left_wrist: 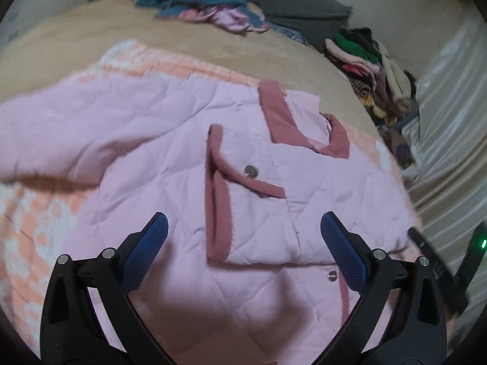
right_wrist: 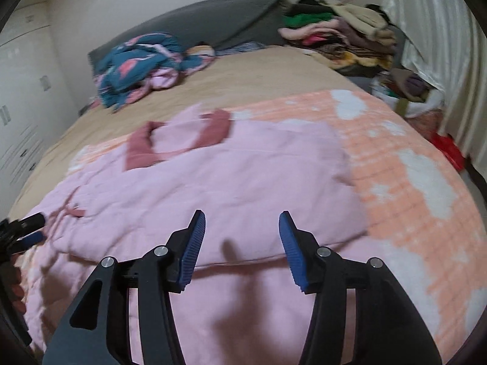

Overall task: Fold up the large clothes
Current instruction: 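Move the left tool toward the jacket's other sleeve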

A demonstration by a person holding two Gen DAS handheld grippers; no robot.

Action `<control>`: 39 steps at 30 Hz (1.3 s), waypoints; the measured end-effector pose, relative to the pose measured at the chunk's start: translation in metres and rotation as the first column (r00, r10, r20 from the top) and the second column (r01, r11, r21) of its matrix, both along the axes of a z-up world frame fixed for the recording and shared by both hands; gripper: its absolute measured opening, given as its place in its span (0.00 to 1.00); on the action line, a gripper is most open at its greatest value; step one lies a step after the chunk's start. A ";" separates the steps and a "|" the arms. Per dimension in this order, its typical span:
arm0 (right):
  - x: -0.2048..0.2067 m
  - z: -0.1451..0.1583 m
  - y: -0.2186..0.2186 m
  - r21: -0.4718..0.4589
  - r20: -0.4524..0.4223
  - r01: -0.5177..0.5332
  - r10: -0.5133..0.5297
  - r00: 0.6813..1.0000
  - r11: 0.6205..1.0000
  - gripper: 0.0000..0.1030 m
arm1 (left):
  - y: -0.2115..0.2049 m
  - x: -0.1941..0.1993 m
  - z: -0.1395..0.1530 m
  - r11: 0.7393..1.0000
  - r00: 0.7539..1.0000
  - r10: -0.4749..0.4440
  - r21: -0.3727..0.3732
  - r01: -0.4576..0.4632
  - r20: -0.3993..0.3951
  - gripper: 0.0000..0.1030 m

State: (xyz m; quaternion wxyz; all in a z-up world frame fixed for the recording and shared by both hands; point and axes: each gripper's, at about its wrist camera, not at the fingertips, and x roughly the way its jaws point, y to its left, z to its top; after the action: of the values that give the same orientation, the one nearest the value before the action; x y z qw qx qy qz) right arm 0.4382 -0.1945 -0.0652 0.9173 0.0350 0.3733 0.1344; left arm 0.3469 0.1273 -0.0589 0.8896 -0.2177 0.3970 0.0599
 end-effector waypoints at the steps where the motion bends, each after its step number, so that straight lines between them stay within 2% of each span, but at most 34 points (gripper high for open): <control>1: 0.003 -0.001 -0.004 0.000 -0.005 0.009 -0.009 1.000 1.000 0.48 | -0.006 0.000 0.003 0.999 1.000 -0.014 0.031 0.014 0.006 0.91; 4: 0.011 -0.005 -0.010 0.009 -0.034 0.026 -0.025 0.999 1.000 0.48 | -0.022 0.005 0.002 0.993 0.999 -0.055 0.105 0.054 -0.002 0.91; 6: 0.016 -0.008 -0.012 0.018 -0.058 0.024 -0.023 0.998 1.000 0.48 | -0.031 0.012 -0.009 0.987 0.995 -0.086 0.132 0.090 -0.041 0.91; 10: 0.031 -0.020 -0.003 0.013 -0.138 0.013 -0.011 0.990 1.000 0.55 | -0.031 0.023 -0.050 0.990 0.982 -0.089 0.095 0.106 -0.165 0.92; 12: 0.039 -0.035 0.001 -0.009 -0.211 0.021 -0.023 0.977 1.000 0.55 | -0.027 0.025 -0.062 0.992 0.981 -0.085 0.074 0.099 -0.173 0.92; 14: 0.042 -0.048 0.008 -0.043 -0.232 0.023 -0.032 0.972 0.999 0.55 | -0.025 0.026 -0.063 0.993 0.982 -0.084 0.066 0.096 -0.170 0.92; 17: 0.041 -0.057 0.015 -0.085 -0.218 0.025 -0.043 0.975 0.996 0.56 | -0.025 0.024 -0.061 0.992 0.982 -0.086 0.076 0.100 -0.170 0.92; 21: 0.035 -0.056 0.010 -0.052 -0.209 0.038 -0.048 0.977 0.998 0.56 | -0.025 0.018 -0.052 0.993 0.984 -0.079 0.078 0.093 -0.159 0.92; 24: 0.029 -0.051 0.009 -0.037 -0.202 0.026 -0.033 0.979 0.999 0.62 | -0.022 0.013 -0.045 0.993 0.985 -0.069 0.082 0.083 -0.157 0.92; 28: 0.015 -0.039 0.013 -0.038 -0.170 0.013 -0.019 0.985 0.999 0.78 | -0.015 0.003 -0.033 0.995 0.989 -0.050 0.073 0.061 -0.141 0.92; 30: 0.007 -0.033 0.013 -0.010 -0.159 0.008 -0.009 0.987 1.000 0.82 | -0.011 -0.002 -0.027 0.997 0.990 -0.040 0.067 0.049 -0.133 0.92; 39: -0.019 0.003 0.035 0.019 -0.099 -0.036 0.038 0.994 0.999 0.90 | 0.007 -0.025 -0.002 0.997 0.996 0.008 0.075 -0.001 -0.093 0.92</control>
State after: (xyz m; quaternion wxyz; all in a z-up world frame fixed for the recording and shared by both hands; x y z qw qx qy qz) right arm 0.4190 -0.1599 -0.0622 0.8945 0.0427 0.4180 0.1525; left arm 0.3219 0.1343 -0.0607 0.8776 -0.1821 0.4348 0.0869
